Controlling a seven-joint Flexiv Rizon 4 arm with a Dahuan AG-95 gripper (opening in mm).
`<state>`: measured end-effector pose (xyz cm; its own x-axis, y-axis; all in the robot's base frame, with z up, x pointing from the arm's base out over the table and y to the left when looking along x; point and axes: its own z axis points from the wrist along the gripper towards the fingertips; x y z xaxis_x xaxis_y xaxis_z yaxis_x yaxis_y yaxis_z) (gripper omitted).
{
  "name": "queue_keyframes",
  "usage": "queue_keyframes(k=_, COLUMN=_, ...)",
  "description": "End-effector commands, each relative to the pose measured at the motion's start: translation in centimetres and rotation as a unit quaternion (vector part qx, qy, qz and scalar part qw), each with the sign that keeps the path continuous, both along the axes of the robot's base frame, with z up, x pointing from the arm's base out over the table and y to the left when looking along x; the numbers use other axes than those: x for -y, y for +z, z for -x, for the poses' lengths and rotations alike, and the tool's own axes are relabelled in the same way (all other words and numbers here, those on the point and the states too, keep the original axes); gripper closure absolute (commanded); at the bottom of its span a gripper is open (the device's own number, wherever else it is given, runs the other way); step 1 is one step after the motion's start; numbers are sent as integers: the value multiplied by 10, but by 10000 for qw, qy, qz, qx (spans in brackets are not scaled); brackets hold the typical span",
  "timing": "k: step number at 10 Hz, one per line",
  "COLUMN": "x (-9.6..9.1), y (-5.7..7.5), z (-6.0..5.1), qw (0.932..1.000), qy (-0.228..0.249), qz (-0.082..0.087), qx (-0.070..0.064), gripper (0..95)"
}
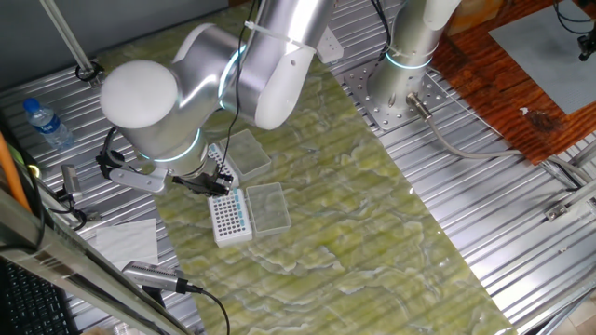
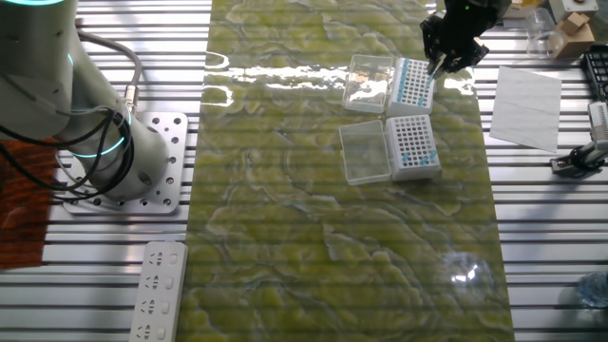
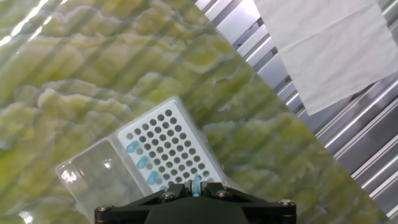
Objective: Transfer all medium pipette tips from one holder to another
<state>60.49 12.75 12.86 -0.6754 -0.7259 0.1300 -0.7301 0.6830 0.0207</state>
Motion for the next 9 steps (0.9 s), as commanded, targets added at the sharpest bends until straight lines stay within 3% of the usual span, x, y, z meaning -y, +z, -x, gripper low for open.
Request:
queue_keyframes(k=1, x=0, y=-1, z=1, qw=10000, qy=8, qz=1, qx=7, gripper=950)
queue_keyframes(k=9, x=-2, y=-10, z=5, qw=10000, qy=26, qz=-13, qx=88, gripper=950)
